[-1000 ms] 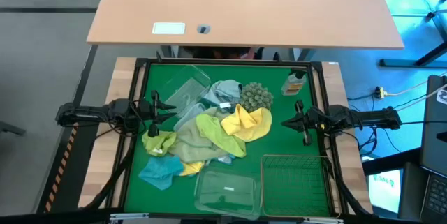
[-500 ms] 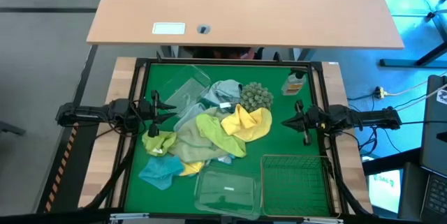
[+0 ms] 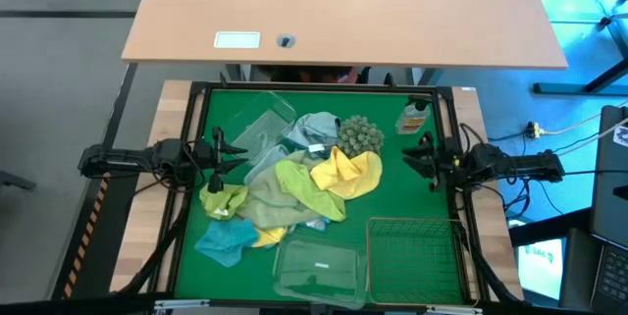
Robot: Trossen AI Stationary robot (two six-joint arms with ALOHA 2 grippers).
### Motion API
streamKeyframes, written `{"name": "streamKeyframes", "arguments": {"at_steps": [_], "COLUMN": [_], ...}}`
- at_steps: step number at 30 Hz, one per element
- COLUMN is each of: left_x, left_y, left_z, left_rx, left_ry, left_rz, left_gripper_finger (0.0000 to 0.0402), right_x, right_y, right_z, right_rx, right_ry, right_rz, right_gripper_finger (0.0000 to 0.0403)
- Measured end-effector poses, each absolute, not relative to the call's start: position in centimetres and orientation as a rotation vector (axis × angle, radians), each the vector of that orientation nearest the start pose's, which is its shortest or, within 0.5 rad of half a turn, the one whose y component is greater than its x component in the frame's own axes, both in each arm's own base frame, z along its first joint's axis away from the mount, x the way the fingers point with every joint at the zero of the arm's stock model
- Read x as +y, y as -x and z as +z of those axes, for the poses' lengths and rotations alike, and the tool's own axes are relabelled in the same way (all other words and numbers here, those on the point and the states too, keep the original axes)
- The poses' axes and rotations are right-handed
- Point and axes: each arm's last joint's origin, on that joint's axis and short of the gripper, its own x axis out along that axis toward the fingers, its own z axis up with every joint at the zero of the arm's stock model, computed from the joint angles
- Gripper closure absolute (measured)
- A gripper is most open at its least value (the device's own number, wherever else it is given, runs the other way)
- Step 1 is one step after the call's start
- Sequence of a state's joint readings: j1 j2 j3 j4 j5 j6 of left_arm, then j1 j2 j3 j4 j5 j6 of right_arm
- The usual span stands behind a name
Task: Sort microfiber towel by color & place in baskets
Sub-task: Put the yellow microfiber cloth into the wire basket
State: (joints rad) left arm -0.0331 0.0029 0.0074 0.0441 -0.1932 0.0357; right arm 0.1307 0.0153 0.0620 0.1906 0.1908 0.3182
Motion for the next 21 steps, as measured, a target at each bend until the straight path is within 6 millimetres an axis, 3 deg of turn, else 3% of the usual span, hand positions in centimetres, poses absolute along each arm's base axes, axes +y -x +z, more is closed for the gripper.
{"name": "streamKeyframes", "arguments": {"at_steps": [4,9,16,21], "left_x": [0.2,0.2,0.2,0.2], "left_y": [-9.7,-9.7,-9.7,-9.7], "left_z": [17.0,17.0,17.0,17.0], "left_rx": [-0.046,-0.046,-0.046,-0.046], "left_ry": [-0.03,-0.03,-0.03,-0.03], "left_rz": [0.161,0.161,0.161,0.161], "left_gripper_finger": [0.0292,0.0292,0.0292,0.0292], "right_x": [0.7,0.9,1.8,2.1], "right_y": [-9.0,-10.3,-14.5,-18.0], "right_z": [22.2,24.5,27.1,27.8], "right_rx": [-0.259,-0.193,0.03,0.347], "right_ry": [-0.334,-0.227,-0.082,0.021], "right_rz": [0.004,0.012,0.08,0.043], "right_gripper_finger": [0.0185,0.0163,0.0162,0.0162]}}
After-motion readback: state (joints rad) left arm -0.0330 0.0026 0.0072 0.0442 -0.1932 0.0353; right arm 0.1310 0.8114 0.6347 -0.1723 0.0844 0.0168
